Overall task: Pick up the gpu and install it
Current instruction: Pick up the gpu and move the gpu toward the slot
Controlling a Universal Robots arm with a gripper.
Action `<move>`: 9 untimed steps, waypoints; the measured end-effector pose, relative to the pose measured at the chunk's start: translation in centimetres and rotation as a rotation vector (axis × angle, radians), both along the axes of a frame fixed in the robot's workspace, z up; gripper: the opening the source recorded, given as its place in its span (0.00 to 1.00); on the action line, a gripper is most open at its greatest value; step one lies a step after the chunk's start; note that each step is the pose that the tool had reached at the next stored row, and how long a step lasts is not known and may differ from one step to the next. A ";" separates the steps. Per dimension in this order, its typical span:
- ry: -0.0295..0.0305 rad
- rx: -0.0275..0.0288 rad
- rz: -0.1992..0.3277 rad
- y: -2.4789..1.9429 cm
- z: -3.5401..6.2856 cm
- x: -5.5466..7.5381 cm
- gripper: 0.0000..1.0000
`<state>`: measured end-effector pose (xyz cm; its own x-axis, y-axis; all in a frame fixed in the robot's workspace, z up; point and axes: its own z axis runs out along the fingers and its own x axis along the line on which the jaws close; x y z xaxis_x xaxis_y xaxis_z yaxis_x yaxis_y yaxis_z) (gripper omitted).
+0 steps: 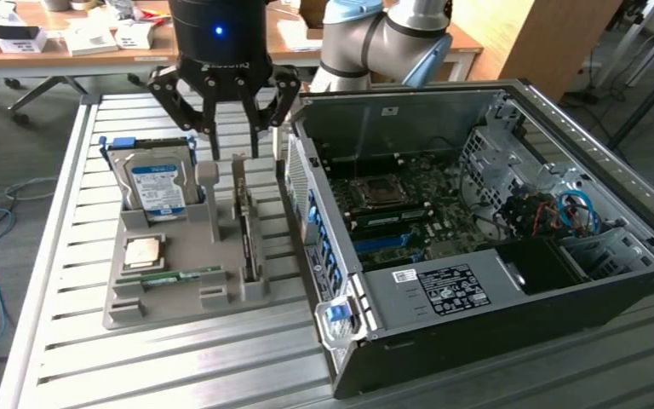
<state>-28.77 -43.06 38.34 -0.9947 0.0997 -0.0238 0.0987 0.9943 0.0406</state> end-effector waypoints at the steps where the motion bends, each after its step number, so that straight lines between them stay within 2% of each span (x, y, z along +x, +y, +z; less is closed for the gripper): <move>1: 0.0001 -0.0001 0.000 0.00 -0.17 0.0 0.47; 9: -0.0001 -0.0001 0.000 0.00 -1.62 0.0 0.47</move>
